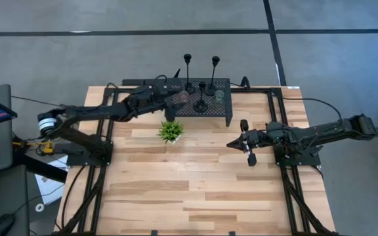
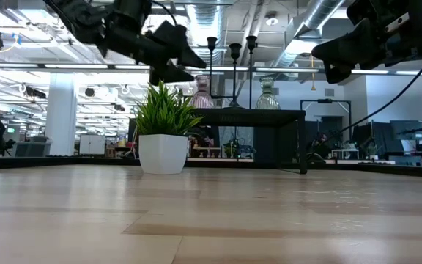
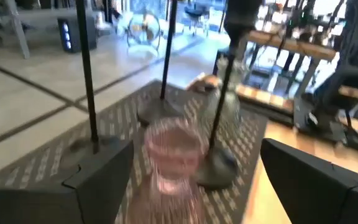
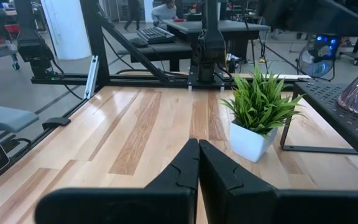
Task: Pick & Place candle stick holders
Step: Put the pink glass candle holder on the shelf
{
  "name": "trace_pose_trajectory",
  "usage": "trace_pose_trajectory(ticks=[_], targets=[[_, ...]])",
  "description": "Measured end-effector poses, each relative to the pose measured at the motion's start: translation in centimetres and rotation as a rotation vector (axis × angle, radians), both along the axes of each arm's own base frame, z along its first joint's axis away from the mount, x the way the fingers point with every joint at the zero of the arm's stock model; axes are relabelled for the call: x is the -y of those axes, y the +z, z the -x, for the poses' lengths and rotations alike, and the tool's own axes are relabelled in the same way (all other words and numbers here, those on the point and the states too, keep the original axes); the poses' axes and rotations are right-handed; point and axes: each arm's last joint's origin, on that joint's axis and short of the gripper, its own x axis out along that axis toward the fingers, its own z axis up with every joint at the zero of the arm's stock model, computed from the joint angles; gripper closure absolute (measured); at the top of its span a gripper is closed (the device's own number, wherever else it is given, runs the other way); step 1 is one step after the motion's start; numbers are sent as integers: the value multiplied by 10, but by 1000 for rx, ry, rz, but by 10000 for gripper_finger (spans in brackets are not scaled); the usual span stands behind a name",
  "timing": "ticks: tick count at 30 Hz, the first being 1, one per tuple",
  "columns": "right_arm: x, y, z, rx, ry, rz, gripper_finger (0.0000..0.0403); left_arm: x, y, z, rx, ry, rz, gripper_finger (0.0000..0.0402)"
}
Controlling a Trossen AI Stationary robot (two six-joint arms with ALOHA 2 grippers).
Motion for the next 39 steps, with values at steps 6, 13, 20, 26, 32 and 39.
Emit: trace_pose_trajectory(ticks=[6,13,20,26,32,39], targets=[[0,0,0,0,2,0,403,18,12,33,-113,-13,49,50],[0,0,0,0,2,0,403,36,28,59,-93,-46,43,50],[0,0,0,0,2,0,403,41,35,65,-50,-56,33,50],[0,0,0,0,2,0,403,40,33,63,-55,-56,35,51],[0,0,0,-3,2,0,403,39,32,60,-59,-58,27,63],[0,0,0,-4,2,0,403,39,36,60,-25,-57,18,64]])
